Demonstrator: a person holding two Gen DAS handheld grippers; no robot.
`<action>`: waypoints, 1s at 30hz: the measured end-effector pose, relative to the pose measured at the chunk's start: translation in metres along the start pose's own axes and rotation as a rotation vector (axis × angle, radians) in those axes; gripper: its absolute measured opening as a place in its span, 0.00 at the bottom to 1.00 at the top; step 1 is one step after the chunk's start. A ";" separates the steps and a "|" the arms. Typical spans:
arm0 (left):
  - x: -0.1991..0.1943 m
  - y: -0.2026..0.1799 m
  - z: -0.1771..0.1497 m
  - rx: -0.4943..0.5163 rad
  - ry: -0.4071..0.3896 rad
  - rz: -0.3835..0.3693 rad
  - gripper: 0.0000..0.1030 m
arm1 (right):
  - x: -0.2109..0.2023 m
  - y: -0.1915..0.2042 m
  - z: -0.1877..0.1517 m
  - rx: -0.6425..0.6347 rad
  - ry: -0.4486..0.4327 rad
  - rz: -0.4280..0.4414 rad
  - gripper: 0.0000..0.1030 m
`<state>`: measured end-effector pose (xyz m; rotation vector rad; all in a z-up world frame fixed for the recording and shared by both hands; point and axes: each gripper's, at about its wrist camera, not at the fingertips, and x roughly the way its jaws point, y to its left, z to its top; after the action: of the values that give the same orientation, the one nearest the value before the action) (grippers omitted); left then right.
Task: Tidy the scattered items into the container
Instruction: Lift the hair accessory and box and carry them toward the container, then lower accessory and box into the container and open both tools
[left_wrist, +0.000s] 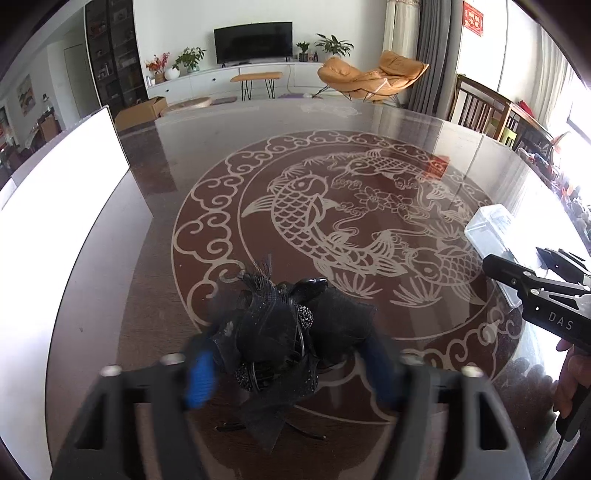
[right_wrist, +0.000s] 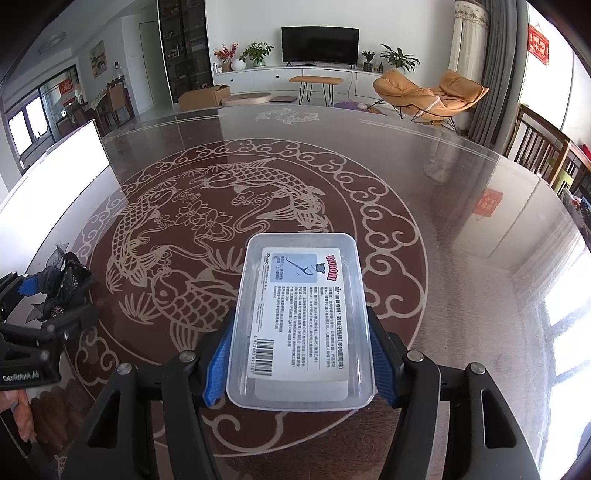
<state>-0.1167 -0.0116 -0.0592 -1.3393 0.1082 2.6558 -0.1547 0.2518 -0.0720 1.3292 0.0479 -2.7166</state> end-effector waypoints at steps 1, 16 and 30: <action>-0.003 0.003 -0.002 -0.013 0.002 -0.030 0.35 | -0.003 -0.003 -0.003 0.017 0.000 0.014 0.61; -0.052 0.004 -0.044 -0.071 -0.041 -0.105 0.34 | -0.049 0.044 -0.038 -0.004 -0.036 0.178 0.61; -0.135 0.085 -0.024 -0.217 -0.137 -0.053 0.34 | -0.070 0.142 0.010 -0.143 -0.056 0.341 0.61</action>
<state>-0.0345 -0.1141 0.0343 -1.1927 -0.2356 2.7675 -0.1027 0.1163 -0.0075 1.1066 0.0087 -2.4132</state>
